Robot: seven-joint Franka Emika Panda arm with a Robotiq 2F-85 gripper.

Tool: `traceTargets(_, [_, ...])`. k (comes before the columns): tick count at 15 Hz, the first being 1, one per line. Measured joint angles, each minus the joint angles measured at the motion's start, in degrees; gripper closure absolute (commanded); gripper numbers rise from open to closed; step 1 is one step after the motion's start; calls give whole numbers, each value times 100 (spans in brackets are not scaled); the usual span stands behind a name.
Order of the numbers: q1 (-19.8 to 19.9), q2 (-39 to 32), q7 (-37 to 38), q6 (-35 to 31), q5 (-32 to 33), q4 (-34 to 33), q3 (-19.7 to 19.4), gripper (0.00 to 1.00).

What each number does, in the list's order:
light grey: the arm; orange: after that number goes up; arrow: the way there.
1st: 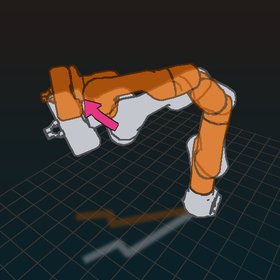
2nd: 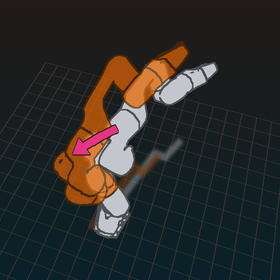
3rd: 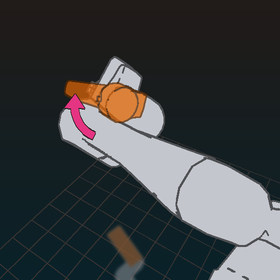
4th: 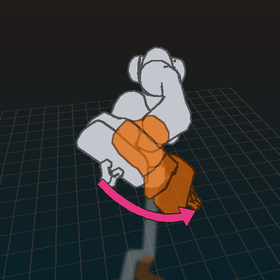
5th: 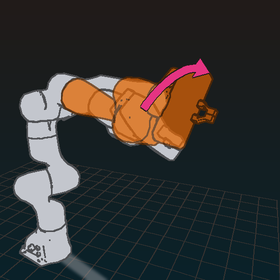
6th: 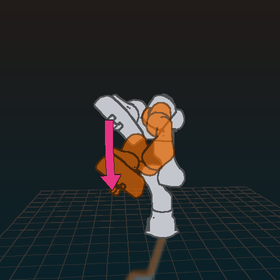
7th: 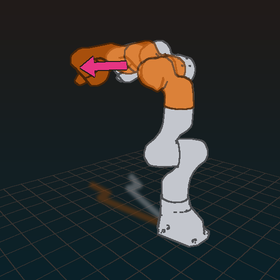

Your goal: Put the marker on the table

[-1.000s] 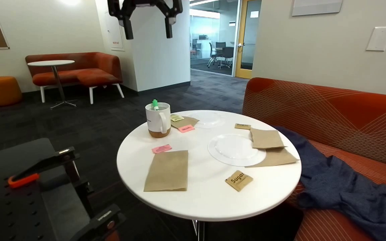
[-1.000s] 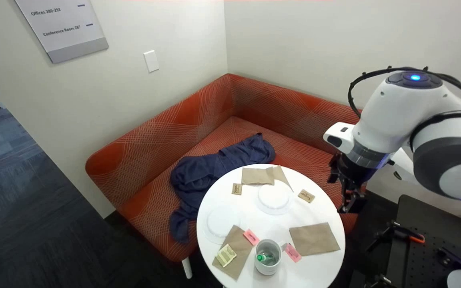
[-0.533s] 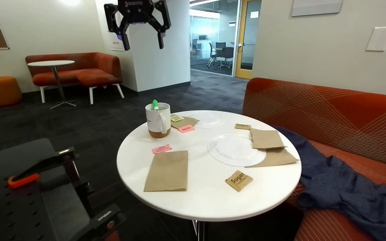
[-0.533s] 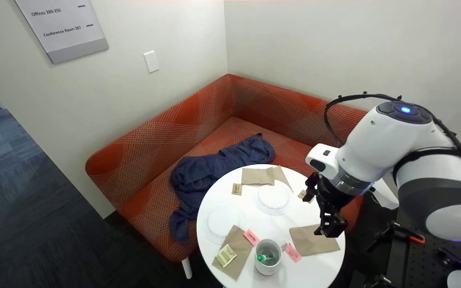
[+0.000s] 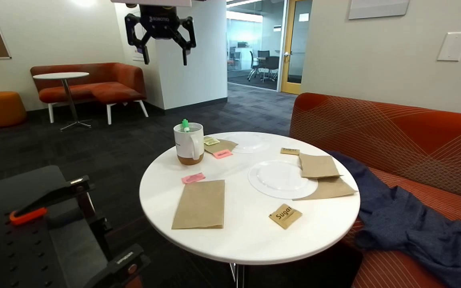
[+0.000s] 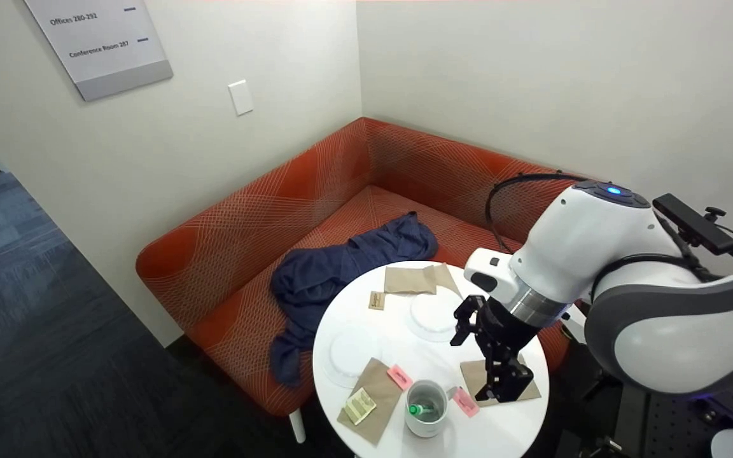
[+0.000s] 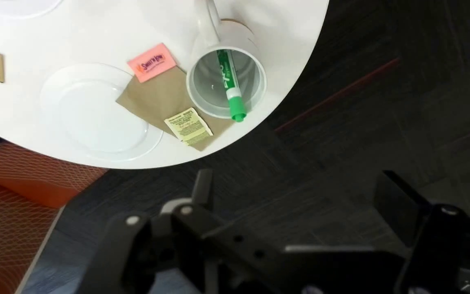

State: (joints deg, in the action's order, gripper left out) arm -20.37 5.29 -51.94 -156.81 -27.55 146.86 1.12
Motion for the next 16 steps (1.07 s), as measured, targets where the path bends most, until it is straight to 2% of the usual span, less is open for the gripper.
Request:
traceTargets(8, [26,-42,-53,2,-32,-45,30,0])
traceTargets(12, [231,-149,49,-54,414,-12,247,0])
traceTargets(16, [367,-360,67,-458,808,69,402,0])
